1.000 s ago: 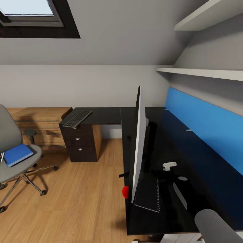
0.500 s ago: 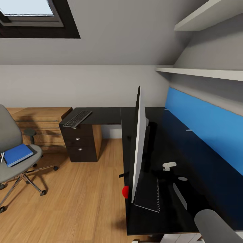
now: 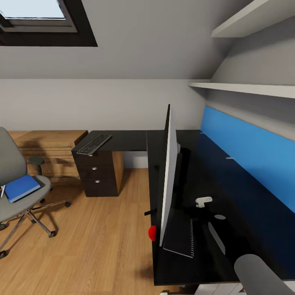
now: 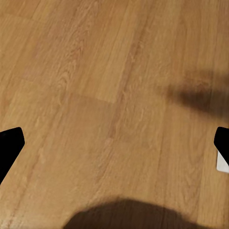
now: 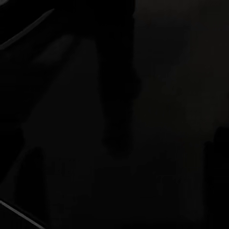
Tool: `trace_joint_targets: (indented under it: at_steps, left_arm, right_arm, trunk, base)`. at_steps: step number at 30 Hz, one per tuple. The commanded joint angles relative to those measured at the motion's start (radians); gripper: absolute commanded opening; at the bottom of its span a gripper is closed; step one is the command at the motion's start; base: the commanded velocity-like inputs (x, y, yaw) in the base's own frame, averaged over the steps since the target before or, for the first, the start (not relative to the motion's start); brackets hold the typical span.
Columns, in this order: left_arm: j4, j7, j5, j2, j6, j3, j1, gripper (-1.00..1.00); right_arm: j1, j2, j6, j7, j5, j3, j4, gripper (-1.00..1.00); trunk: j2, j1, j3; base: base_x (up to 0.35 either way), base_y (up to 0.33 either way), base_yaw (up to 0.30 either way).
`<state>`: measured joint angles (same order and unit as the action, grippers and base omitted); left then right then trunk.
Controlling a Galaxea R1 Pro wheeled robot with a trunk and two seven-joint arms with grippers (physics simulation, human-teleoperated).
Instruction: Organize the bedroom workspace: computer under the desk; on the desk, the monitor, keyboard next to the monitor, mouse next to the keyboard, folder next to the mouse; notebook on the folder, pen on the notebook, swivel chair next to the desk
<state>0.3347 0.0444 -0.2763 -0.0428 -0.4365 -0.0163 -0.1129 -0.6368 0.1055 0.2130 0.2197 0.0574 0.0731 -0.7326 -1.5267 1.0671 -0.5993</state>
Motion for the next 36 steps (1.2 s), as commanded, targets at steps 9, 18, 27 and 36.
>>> trace_joint_targets:
  at_steps: [9,18,27,36]
  left_arm:
    - [-0.001,0.005,0.000,0.000,-0.003,-0.002,-0.001,1.00]
    - [0.000,0.005,0.000,0.000,-0.003,-0.002,-0.001,1.00]
    - [0.000,0.005,0.000,0.000,-0.002,-0.002,-0.001,1.00]
    - [-0.001,0.005,0.000,0.000,-0.003,-0.002,-0.001,1.00]
  right_arm:
    - [0.000,0.000,0.010,0.001,0.008,0.004,0.049,1.00]
    - [0.000,-0.001,0.011,-0.001,0.007,0.005,0.067,1.00]
    - [0.000,-0.001,0.014,-0.002,0.007,0.006,0.070,1.00]
    - [0.000,-0.001,0.014,-0.002,0.007,0.007,0.071,1.00]
  trunk:
    - [0.000,0.000,-0.001]
    - [0.000,0.000,-0.001]
    - [0.000,0.000,-0.001]
    - [0.000,0.000,-0.001]
  base:
    - [0.000,0.000,0.000]
    - [0.000,0.000,0.000]
    - [-0.124,0.000,0.000]
    - [-0.083,0.000,0.000]
